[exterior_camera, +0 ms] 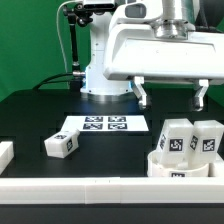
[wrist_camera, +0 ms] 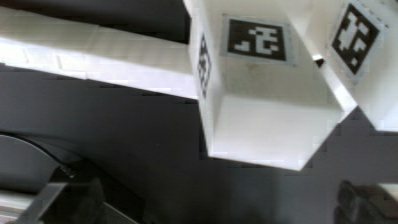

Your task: Assemble stool

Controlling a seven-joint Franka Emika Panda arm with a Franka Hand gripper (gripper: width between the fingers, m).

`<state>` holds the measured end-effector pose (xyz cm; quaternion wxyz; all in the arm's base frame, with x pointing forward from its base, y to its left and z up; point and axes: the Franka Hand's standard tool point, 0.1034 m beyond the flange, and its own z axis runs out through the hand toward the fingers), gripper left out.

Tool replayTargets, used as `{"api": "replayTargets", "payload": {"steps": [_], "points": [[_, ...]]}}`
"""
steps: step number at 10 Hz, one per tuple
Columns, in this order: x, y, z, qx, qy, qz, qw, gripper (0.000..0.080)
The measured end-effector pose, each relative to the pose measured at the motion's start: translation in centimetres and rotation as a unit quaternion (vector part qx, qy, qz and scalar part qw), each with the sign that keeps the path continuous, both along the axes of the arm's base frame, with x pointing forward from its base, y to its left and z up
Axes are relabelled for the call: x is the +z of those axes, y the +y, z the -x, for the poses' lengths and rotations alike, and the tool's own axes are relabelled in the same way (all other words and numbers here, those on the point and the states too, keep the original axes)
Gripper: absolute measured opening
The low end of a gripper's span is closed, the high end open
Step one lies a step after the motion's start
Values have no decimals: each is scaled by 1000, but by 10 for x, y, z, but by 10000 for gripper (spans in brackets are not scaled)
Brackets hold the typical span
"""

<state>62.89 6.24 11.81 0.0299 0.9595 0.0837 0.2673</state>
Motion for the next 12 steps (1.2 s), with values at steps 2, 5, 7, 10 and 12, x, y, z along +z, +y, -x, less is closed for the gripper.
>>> {"api": "replayTargets", "payload": {"steps": [2, 5, 7, 10, 12], "points": [[-3, 1, 2, 0, 15, -1, 1000, 649], [-11, 6, 10, -4, 93, -12, 996, 649], [-8, 13, 12, -7, 177, -23, 984, 649], [-5, 12, 18, -20, 299, -30, 954, 649], [-6, 13, 15, -17, 300, -29, 953, 649]]}}
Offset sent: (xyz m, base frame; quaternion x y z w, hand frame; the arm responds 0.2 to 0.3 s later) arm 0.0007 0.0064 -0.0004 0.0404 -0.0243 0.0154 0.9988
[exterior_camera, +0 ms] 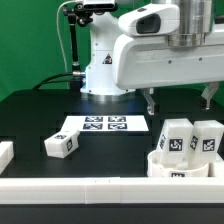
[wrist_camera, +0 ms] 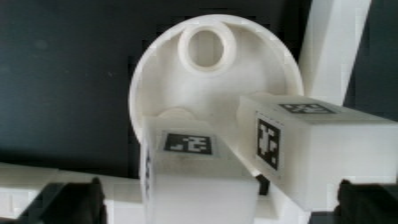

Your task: Assemble stool

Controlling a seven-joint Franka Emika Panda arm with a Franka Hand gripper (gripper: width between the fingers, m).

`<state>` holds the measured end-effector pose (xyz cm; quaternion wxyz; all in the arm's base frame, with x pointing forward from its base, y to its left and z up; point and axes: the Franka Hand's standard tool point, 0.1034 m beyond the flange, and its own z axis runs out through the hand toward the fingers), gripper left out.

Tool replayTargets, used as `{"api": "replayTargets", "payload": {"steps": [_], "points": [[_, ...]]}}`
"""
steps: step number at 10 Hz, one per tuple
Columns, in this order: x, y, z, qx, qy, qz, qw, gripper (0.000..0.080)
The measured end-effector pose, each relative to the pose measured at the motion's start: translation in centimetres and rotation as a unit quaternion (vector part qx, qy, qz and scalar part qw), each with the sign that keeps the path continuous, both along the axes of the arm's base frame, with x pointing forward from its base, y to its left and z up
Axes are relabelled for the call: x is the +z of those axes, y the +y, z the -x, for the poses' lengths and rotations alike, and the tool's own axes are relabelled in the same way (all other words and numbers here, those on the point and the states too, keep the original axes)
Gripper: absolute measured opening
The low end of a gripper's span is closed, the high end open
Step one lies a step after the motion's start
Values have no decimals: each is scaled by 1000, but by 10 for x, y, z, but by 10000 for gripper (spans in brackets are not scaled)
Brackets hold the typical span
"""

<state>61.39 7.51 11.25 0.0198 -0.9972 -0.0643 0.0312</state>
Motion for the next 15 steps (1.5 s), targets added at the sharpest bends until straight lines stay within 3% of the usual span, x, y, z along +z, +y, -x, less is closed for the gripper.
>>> {"api": "replayTargets", "payload": {"steps": [3, 8, 14, 15], "points": [[-3, -7, -9, 95, -29, -2, 995, 649], [-4, -14, -14, 251, -44, 1, 967, 649], [-9, -22, -17, 508, -52, 23, 860, 649], [-11, -23, -17, 555, -46, 28, 830, 649]]}}
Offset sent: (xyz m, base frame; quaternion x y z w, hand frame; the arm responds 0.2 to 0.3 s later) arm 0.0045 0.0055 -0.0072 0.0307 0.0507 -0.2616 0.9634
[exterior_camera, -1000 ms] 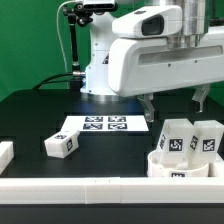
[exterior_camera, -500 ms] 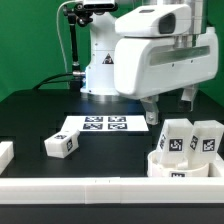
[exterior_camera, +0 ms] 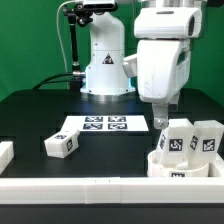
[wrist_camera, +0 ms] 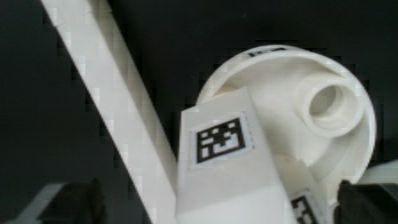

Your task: Assemble stool

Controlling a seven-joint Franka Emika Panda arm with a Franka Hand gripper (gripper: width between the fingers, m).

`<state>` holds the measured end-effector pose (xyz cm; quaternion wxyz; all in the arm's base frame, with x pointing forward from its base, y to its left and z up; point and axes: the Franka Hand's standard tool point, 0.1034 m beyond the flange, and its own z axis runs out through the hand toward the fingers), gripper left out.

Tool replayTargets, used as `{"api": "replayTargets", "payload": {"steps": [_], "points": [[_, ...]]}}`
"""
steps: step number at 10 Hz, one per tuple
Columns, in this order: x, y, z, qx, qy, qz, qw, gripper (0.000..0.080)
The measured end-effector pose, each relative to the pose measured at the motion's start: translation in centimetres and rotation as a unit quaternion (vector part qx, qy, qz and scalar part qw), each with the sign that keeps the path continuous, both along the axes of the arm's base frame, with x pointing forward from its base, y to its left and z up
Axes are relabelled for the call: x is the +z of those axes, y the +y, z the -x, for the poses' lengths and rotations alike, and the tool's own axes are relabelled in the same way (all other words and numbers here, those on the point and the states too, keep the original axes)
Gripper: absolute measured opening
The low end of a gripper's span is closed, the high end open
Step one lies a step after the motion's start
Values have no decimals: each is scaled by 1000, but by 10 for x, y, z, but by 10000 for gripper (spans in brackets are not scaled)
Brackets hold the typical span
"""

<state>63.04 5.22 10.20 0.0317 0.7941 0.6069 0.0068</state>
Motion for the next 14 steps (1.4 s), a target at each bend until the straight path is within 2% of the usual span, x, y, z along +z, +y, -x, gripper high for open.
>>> {"api": "replayTargets", "payload": {"steps": [4, 8, 10, 11, 14], "points": [[-8, 3, 0, 117, 11, 33, 992, 649], [-14, 10, 3, 93, 13, 30, 995, 649], [-14, 8, 3, 92, 13, 31, 995, 387], [-14, 7, 3, 91, 14, 31, 995, 337], [-14, 6, 3, 68, 12, 30, 997, 337]]}}
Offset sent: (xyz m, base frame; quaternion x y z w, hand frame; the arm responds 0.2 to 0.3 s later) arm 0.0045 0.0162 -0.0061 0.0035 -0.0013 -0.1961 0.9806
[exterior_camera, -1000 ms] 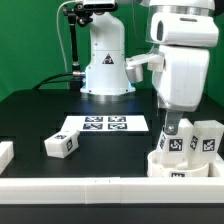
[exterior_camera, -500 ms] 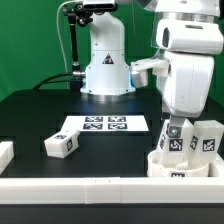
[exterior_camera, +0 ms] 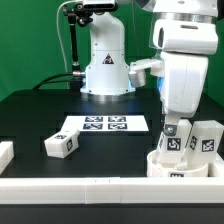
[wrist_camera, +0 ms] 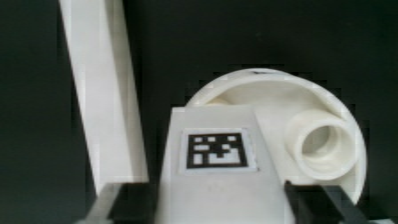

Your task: Assemble stool

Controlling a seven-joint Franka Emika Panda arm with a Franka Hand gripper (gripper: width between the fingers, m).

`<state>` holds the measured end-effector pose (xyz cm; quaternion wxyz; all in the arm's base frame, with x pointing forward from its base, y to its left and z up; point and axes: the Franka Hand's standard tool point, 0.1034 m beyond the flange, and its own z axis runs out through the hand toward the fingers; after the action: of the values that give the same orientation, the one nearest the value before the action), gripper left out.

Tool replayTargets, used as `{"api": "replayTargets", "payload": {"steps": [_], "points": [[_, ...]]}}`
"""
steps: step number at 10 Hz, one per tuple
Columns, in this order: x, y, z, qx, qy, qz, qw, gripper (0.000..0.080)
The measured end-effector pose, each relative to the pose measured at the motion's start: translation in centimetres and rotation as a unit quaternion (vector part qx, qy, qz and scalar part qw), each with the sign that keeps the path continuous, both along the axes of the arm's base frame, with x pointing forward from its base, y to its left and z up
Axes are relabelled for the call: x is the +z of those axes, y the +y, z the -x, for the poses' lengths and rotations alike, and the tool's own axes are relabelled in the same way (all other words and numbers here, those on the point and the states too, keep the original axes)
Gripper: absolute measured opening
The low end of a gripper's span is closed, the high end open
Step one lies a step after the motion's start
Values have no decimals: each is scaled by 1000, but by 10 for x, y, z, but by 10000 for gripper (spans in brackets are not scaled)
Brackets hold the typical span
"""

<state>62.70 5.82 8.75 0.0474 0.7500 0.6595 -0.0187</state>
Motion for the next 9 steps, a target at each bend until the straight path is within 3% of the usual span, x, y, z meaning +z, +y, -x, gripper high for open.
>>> {"api": "replayTargets", "payload": {"steps": [5, 9], "points": [[0, 0, 0, -157, -15, -6, 988, 338], [-1, 0, 2, -338, -37, -16, 940, 338]]}}
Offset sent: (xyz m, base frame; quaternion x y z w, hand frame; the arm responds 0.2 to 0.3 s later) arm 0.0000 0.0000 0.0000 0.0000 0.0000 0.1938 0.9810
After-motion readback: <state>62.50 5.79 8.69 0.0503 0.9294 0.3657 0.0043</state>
